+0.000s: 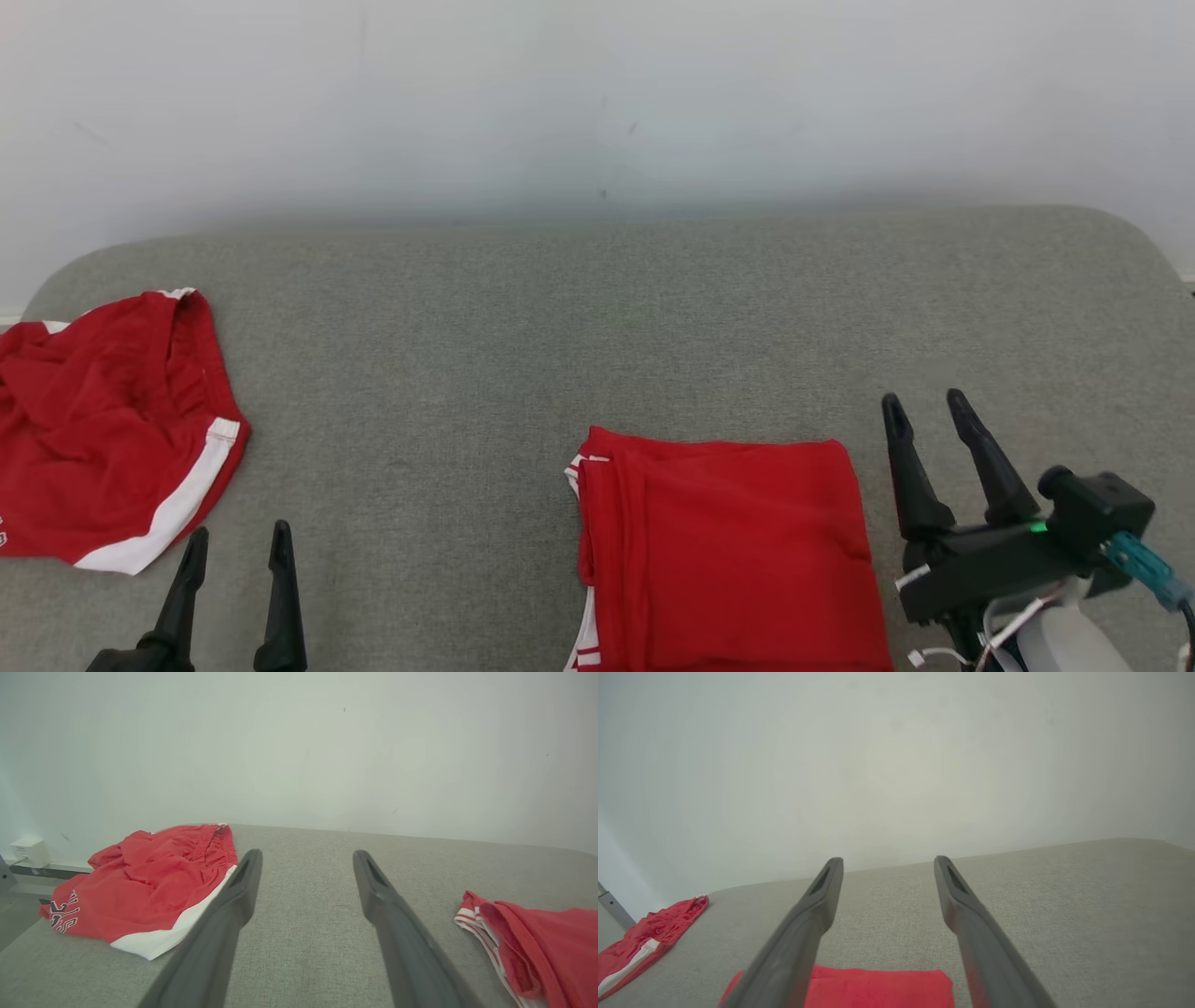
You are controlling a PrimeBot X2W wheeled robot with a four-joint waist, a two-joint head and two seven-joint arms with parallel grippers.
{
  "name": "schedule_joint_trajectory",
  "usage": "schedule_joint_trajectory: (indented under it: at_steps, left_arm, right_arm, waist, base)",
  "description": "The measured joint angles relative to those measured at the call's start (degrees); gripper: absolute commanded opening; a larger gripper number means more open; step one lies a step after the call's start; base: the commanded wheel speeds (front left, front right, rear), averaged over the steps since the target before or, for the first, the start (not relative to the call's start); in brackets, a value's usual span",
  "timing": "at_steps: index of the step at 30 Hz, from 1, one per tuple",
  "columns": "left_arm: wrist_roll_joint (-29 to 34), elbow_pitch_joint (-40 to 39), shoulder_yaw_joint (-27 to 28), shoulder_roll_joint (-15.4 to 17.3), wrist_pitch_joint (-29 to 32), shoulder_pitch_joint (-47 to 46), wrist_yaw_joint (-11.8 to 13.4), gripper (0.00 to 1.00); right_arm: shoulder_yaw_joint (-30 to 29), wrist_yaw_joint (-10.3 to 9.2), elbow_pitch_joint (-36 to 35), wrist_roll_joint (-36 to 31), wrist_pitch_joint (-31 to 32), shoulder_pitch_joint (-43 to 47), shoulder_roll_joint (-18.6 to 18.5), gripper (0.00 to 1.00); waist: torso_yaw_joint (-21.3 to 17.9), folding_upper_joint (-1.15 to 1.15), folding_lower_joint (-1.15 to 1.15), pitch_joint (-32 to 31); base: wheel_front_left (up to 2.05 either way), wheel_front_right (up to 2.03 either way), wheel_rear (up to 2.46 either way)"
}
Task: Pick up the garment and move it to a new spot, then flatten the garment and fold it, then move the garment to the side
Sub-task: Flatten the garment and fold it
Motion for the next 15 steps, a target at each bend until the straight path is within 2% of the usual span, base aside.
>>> schedule_joint_trajectory:
  at_steps: [7,15]
  left_arm:
    - [0.99,-0.29,0.29,0.0,0.0,0.02,-0.07,1.0]
    - [1.47,-1.31,0.49,0.21,0.0,1.84,-0.42,1.0]
  right_arm:
    - [-4.61,0.0,-5.9,-5.52,0.0,7.25,1.24,1.0]
    - [-8.14,0.0,-10.09,-8.54,0.0,13.8,3.92,1.0]
  waist:
    - [-0.97,0.0,0.0,-0.82]
    - [-0.91,0.0,0.0,-1.85]
  base:
    - [0.0,0.0,0.0]
    - [0.0,0.0,0.0]
